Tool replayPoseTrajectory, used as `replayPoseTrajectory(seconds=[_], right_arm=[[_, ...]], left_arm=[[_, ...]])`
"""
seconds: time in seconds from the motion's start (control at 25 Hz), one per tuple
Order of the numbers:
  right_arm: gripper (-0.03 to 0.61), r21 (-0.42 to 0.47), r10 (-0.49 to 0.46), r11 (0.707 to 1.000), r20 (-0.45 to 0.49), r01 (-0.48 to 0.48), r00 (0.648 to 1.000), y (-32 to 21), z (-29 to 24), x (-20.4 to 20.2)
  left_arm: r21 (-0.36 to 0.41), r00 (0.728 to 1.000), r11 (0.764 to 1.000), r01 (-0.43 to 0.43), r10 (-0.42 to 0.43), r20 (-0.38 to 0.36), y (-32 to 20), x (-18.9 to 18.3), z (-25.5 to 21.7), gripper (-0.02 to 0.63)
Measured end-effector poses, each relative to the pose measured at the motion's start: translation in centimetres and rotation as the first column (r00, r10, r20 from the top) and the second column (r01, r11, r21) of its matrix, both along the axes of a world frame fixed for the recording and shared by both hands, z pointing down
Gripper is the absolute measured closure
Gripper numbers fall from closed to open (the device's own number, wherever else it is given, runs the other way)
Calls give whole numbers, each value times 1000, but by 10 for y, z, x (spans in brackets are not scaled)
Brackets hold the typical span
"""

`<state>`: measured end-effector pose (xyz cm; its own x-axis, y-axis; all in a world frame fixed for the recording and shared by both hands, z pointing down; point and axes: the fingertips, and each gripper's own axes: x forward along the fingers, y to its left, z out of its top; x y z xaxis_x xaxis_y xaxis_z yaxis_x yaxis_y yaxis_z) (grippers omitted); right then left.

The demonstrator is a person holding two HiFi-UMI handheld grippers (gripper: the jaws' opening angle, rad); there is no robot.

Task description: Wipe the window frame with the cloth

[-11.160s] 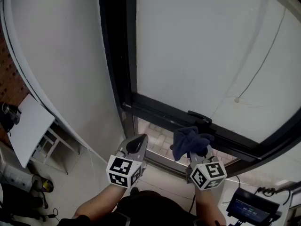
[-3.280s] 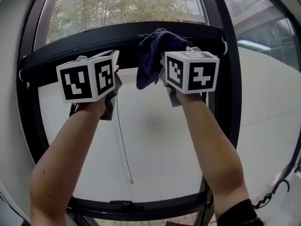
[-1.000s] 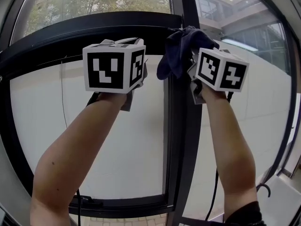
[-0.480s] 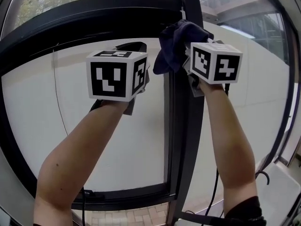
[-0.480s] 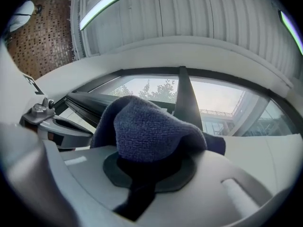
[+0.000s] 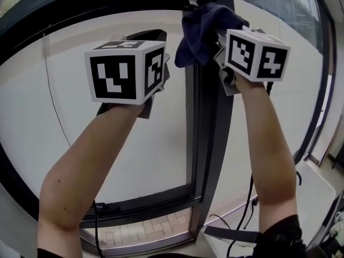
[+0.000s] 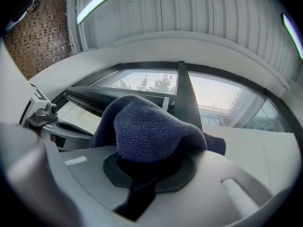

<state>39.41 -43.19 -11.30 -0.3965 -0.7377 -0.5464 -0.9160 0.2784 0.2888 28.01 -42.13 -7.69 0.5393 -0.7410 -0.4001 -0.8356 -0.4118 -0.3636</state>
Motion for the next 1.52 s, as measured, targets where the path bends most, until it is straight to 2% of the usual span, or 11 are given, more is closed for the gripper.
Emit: replayPoseTrajectory(seconds=[0.32, 0.48, 0.84, 1.0, 1.2, 1.32, 1.52], right_arm=[[532, -39, 34, 999, 11, -33, 999, -4, 34, -2], [532, -59, 33, 998, 26, -31, 999, -3, 48, -4], [532, -87, 55, 995, 61, -50, 997, -9, 95, 0], [532, -100, 63, 993, 57, -58, 996, -12, 120, 0], [532, -110, 73, 992, 68, -65, 995, -11, 143, 4], [532, -131, 77, 989, 67, -68, 995, -12, 160, 5], [532, -174, 78, 983, 81, -63, 994, -14, 192, 8]], left_arm=[[-32, 998, 999, -38, 39, 41, -9, 5, 43, 620], [-52, 997, 997, -64, 66, 33, -8, 2, 59, 620], [-152, 990, 979, -138, 136, -20, -25, 0, 107, 620], [-182, 992, 975, -128, 128, -11, -30, -4, 134, 620], [-220, 991, 967, -131, 126, -35, -33, -9, 157, 620], [-216, 990, 966, -140, 130, -60, -30, -14, 162, 620], [-191, 993, 974, -119, 116, -27, -23, -16, 174, 620]])
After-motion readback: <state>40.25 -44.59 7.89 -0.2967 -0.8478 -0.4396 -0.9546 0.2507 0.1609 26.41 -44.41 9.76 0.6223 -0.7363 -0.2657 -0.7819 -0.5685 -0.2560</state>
